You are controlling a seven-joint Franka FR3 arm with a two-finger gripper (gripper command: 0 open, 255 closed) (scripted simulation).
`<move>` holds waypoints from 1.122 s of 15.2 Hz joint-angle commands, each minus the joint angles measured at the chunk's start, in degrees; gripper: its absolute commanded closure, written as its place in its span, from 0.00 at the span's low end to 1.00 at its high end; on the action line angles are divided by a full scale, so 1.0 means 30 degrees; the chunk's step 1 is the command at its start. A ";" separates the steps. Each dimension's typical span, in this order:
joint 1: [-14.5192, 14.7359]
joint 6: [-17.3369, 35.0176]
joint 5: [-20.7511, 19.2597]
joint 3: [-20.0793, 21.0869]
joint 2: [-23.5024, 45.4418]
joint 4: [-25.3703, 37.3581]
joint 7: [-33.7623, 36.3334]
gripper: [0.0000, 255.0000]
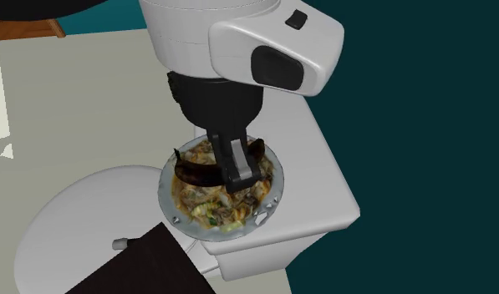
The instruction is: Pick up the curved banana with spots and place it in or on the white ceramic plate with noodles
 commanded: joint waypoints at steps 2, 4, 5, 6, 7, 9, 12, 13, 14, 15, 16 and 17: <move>0.0009 0.0006 0.0006 0.0011 0.0021 -0.0057 0.0005 1.00; 0.0001 0.0031 0.0000 -0.0001 0.0024 -0.0080 -0.0013 0.00; 0.0002 0.0026 0.0000 -0.0002 0.0018 -0.0081 -0.0014 0.00; 0.0001 0.0029 0.0000 -0.0004 0.0014 -0.0088 -0.0016 0.00; 0.0001 0.0026 -0.0001 -0.0004 0.0015 -0.0084 -0.0016 0.00; -0.0012 -0.0684 -0.0051 -0.0070 -0.0123 0.0491 0.0009 0.00; -0.0075 -0.2543 -0.0212 -0.0277 -0.0349 0.2124 0.0035 0.00; -0.0074 -0.2543 -0.0212 -0.0277 -0.0349 0.2124 0.0036 0.00; -0.0074 -0.2544 -0.0212 -0.0278 -0.0352 0.2122 0.0036 0.00; -0.0074 -0.2543 -0.0212 -0.0277 -0.0350 0.2124 0.0036 0.00; -0.0074 -0.2543 -0.0212 -0.0277 -0.0349 0.2124 0.0036 0.00; -0.0074 -0.2543 -0.0212 -0.0277 -0.0349 0.2124 0.0036 0.00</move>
